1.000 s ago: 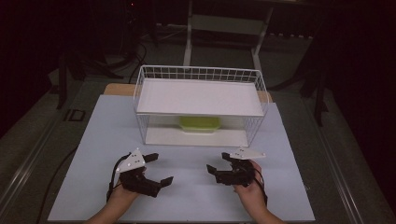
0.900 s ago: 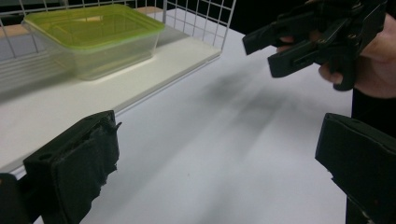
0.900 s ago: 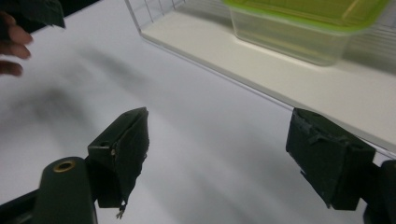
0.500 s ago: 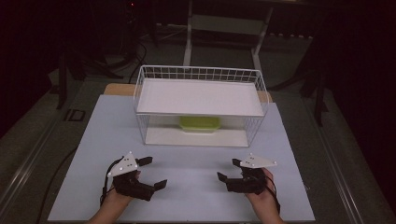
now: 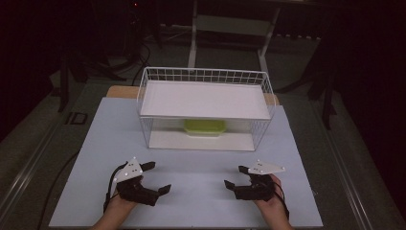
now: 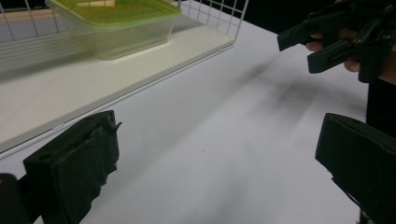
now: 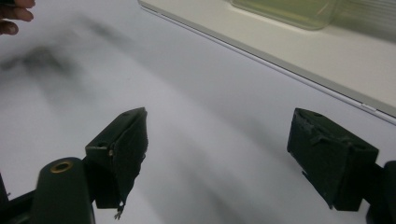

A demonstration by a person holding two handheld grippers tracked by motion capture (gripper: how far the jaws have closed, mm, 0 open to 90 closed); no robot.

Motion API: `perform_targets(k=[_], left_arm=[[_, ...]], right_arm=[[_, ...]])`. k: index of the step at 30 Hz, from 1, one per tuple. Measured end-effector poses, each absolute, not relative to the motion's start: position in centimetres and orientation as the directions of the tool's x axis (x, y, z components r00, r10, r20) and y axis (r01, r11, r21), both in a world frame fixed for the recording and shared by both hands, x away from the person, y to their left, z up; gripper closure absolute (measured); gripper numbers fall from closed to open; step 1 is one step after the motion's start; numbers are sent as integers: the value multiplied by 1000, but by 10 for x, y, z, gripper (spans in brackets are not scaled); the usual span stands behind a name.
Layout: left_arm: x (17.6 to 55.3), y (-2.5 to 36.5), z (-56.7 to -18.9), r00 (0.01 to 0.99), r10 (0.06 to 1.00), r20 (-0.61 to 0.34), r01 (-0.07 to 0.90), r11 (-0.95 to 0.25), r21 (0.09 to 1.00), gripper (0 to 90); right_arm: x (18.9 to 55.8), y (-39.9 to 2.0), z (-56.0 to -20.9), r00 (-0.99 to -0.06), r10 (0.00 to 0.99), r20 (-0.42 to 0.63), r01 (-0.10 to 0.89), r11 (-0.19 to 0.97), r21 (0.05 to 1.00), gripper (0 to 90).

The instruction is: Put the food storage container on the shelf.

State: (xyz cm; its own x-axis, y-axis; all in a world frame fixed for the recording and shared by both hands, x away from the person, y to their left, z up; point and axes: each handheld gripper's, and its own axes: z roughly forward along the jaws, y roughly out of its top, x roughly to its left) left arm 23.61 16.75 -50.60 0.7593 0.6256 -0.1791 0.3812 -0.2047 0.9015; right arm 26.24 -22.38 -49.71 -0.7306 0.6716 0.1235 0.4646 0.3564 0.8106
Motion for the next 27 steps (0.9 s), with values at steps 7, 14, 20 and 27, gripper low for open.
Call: perform_targets(k=[7, 14, 20, 27], left_arm=[[237, 164, -509, 762, 626, -165, 383, -230, 894, 1], [240, 164, -512, 759, 626, -181, 395, -222, 891, 2], [241, 164, -513, 758, 619, -206, 407, -202, 891, 2], [241, 164, -513, 761, 614, -208, 406, -201, 892, 2]], right_arm=[[264, -227, -500, -737, 667, 108, 449, 365, 815, 202], [270, -232, -501, -750, 649, 127, 454, 366, 812, 209], [272, -233, -501, -754, 643, 132, 455, 367, 812, 205], [271, -233, -499, -757, 640, 130, 447, 362, 818, 194]])
